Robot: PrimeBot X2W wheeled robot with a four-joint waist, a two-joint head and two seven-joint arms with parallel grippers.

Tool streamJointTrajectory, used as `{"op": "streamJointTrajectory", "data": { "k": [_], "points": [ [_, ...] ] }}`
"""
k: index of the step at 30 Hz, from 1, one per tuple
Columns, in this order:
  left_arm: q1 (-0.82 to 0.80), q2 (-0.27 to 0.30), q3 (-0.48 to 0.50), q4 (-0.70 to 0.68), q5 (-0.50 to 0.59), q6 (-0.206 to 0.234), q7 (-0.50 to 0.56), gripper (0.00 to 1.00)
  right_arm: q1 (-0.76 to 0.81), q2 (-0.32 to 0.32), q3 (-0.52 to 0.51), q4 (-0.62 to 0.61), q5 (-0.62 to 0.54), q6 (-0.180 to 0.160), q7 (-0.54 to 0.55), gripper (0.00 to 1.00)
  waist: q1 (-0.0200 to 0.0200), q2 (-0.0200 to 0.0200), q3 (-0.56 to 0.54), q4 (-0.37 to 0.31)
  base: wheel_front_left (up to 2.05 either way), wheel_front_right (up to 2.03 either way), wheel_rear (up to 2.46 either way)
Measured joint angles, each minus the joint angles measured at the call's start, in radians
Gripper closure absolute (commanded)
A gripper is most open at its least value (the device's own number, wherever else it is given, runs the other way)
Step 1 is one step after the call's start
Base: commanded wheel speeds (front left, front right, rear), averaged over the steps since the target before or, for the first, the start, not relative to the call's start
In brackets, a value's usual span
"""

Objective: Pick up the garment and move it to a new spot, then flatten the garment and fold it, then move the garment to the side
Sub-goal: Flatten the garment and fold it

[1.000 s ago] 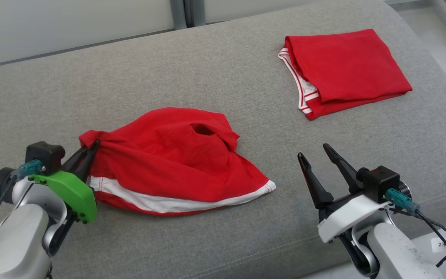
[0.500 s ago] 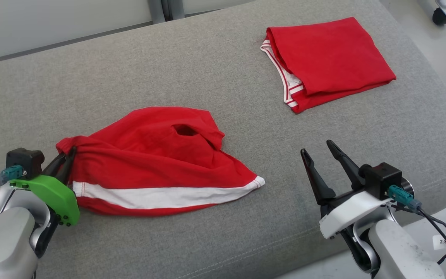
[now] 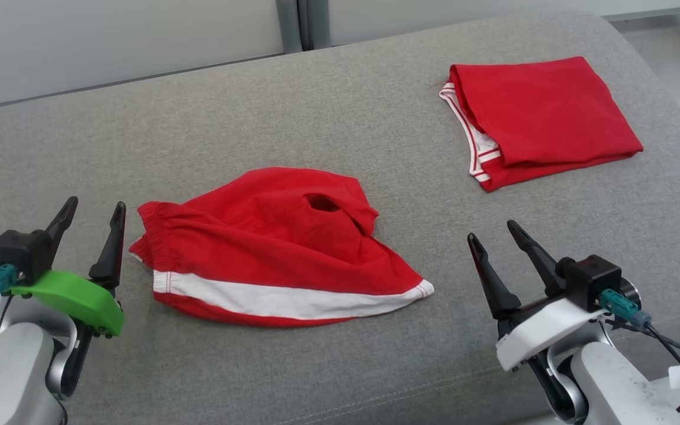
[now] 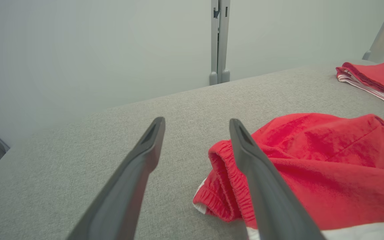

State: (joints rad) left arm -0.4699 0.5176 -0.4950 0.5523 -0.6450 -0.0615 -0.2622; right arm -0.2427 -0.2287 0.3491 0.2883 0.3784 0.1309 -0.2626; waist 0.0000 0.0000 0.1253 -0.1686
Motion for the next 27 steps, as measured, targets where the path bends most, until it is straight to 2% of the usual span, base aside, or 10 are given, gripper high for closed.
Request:
{"op": "streamJointTrajectory", "data": {
  "k": [5,12,27],
  "points": [
    [0.128,-0.045,0.137,-0.167,0.099,0.036,0.000,0.00,0.013,-0.003,-0.011,-0.002,-0.003,0.000,0.000,0.00,0.0000,0.0000,-0.021,0.036,0.00,0.00,0.00],
    [0.275,-0.125,0.270,-0.322,0.208,0.053,0.000,0.00,0.029,-0.007,-0.019,0.005,-0.004,0.000,0.000,0.00,0.0000,0.0000,-0.056,0.083,0.00,0.00,0.00],
    [0.517,-0.276,0.468,-0.462,0.324,0.069,0.000,0.00,0.062,0.000,-0.083,0.016,-0.014,0.000,0.000,0.00,0.0000,0.0000,-0.115,0.120,0.00,0.00,0.00]
  ]
}}
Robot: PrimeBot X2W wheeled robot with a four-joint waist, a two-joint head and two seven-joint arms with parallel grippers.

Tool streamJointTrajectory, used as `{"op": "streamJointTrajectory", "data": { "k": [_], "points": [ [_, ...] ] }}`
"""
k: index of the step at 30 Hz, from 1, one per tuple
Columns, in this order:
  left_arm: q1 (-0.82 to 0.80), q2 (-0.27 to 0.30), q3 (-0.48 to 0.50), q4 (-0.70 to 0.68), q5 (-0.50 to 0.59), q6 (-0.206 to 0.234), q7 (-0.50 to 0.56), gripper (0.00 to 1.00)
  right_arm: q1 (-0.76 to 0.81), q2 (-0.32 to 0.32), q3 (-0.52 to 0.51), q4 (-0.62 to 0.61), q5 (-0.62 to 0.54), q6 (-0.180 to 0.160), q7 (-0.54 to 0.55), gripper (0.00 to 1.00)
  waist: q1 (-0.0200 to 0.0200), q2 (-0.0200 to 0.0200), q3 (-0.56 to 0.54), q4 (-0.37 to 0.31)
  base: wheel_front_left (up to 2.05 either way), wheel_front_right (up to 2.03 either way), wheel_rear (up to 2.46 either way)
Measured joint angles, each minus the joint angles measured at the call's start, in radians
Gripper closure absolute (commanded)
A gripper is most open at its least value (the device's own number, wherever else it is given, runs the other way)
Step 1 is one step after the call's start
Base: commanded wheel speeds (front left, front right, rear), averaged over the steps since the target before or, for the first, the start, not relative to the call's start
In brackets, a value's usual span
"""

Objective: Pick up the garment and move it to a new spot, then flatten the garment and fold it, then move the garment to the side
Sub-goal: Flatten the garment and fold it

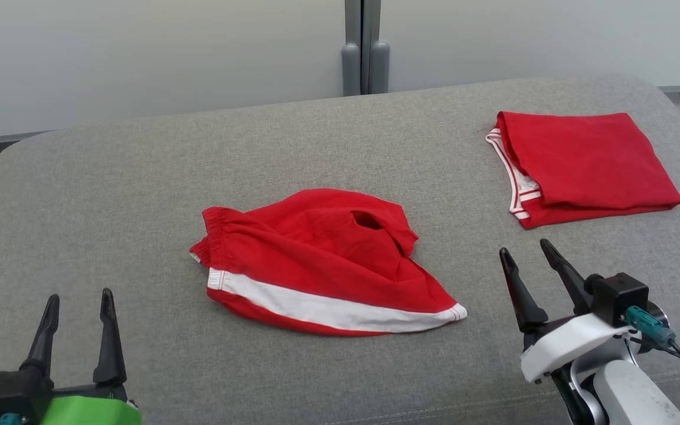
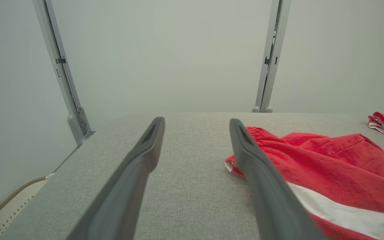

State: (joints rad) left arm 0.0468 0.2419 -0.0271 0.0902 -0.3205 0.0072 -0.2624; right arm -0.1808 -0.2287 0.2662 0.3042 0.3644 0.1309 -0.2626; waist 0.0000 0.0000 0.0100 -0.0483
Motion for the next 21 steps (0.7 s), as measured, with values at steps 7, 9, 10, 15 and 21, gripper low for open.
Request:
{"op": "streamJointTrajectory", "data": {
  "k": [7,9,10,15,21],
  "points": [
    [0.071,-0.028,0.043,-0.050,0.058,-0.037,0.000,0.00,0.040,0.009,-0.055,-0.004,-0.012,0.000,0.000,0.00,0.0000,0.0000,-0.016,0.006,0.00,0.00,0.00],
    [0.077,-0.025,0.033,-0.046,0.081,-0.055,0.000,0.00,0.051,0.011,-0.064,-0.004,-0.015,0.000,0.000,0.00,0.0000,0.0000,-0.018,0.012,0.00,0.00,0.00],
    [0.079,-0.025,0.031,-0.046,0.084,-0.063,0.000,0.00,0.056,0.012,-0.067,-0.002,-0.015,0.000,0.000,0.00,0.0000,0.0000,-0.019,0.015,0.00,0.00,0.00],
    [0.079,-0.021,0.040,0.016,0.091,-0.084,-0.001,0.00,0.063,0.013,-0.058,0.026,-0.011,0.000,0.000,0.00,0.0000,0.0000,-0.023,0.022,0.00,0.00,0.00],
    [0.076,-0.039,0.074,0.030,0.093,-0.086,-0.001,0.00,0.062,0.016,-0.049,0.033,-0.006,0.000,0.000,0.00,0.0000,0.0000,-0.029,0.015,0.00,0.00,0.00]
  ]
}}
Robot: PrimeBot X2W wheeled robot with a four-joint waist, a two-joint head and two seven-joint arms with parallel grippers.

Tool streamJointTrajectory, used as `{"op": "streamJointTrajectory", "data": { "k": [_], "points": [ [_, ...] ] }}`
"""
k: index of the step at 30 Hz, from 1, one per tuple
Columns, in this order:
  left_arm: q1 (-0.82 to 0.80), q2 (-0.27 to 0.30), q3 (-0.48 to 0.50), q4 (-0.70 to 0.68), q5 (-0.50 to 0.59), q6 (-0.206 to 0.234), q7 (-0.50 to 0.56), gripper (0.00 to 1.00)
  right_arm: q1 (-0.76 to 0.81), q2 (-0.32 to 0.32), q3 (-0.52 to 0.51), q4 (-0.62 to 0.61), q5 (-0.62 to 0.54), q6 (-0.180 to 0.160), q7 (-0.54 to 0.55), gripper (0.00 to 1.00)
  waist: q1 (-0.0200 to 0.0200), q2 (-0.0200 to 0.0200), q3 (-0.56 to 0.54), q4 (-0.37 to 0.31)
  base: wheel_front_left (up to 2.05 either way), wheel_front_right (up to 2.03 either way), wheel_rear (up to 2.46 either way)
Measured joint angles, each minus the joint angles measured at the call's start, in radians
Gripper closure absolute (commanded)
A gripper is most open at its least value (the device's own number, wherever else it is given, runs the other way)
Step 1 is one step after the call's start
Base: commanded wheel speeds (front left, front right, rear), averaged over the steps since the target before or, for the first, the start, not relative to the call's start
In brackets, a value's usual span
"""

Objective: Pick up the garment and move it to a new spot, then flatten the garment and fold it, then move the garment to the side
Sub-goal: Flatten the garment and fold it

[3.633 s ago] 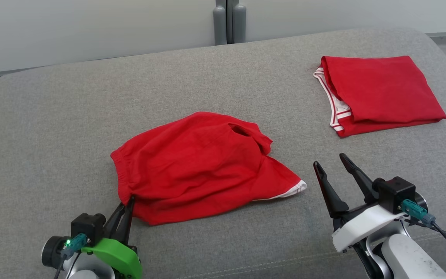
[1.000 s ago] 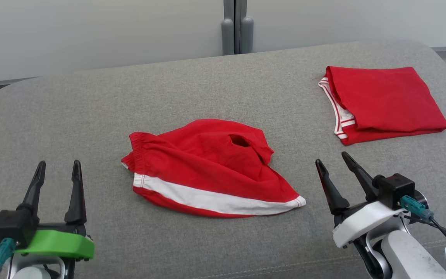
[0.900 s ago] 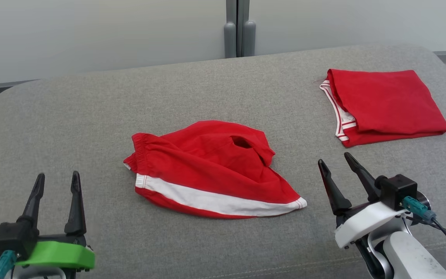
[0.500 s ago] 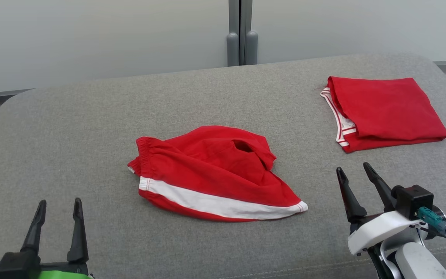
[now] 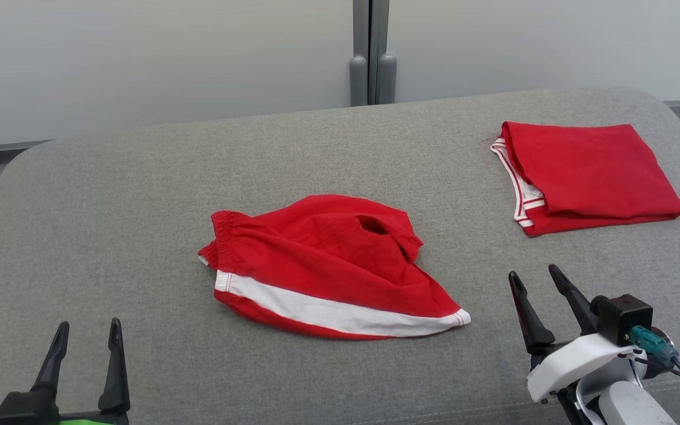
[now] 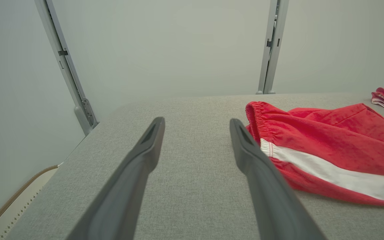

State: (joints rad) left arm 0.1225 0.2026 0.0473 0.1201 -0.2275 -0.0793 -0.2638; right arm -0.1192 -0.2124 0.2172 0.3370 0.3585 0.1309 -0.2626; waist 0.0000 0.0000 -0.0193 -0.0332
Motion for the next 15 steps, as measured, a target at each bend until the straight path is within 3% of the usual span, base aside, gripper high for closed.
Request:
{"op": "streamJointTrajectory", "data": {
  "k": [15],
  "points": [
    [-0.003,-0.025,0.007,0.017,0.031,-0.019,0.000,0.00,-0.009,-0.004,0.017,0.013,0.000,0.000,0.000,0.00,0.0000,0.0000,-0.005,0.000,0.00,0.00,0.00]
  ]
}}
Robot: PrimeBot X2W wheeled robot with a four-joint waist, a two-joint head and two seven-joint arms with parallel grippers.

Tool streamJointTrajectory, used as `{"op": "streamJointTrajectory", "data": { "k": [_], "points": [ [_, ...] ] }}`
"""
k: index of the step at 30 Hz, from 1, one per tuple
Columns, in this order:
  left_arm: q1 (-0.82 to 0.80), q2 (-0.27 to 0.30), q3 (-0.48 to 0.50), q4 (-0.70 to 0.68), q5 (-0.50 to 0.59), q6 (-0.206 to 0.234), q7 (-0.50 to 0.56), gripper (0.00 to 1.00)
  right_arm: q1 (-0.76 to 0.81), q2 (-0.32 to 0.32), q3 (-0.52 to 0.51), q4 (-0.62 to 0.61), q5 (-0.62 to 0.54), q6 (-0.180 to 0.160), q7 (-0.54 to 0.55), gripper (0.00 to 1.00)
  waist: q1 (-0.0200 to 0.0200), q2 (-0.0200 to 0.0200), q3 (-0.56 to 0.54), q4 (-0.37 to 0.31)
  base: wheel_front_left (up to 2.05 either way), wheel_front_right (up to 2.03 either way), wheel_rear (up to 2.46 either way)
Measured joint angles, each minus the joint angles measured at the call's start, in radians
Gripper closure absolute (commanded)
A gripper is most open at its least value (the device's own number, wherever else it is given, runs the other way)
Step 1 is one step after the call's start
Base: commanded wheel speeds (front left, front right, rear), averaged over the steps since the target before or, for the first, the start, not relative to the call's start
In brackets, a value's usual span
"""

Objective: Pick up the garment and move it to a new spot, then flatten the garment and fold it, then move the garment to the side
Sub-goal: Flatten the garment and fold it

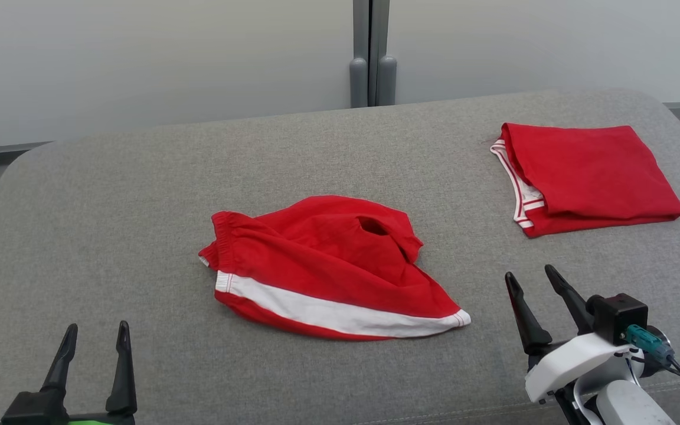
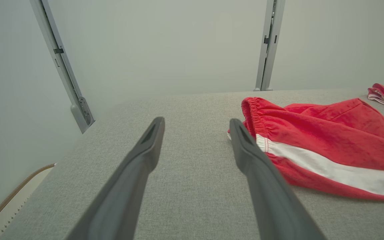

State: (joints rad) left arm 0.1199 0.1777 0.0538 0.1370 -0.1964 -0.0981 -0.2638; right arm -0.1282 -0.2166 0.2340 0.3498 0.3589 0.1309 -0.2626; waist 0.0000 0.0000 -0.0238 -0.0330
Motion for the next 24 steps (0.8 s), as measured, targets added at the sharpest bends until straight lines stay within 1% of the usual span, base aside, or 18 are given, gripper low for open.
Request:
{"op": "streamJointTrajectory", "data": {
  "k": [19,24],
  "points": [
    [-0.009,-0.009,0.013,0.013,0.016,-0.016,0.000,0.00,-0.004,-0.003,0.007,0.008,0.000,0.000,0.000,0.00,0.0000,0.0000,-0.008,-0.002,0.00,0.00,0.00],
    [-0.038,-0.002,-0.045,0.056,0.013,-0.026,0.000,0.00,-0.011,-0.012,0.055,0.033,0.020,0.000,0.020,0.00,0.0000,0.0000,-0.005,0.000,0.00,0.00,0.00]
  ]
}}
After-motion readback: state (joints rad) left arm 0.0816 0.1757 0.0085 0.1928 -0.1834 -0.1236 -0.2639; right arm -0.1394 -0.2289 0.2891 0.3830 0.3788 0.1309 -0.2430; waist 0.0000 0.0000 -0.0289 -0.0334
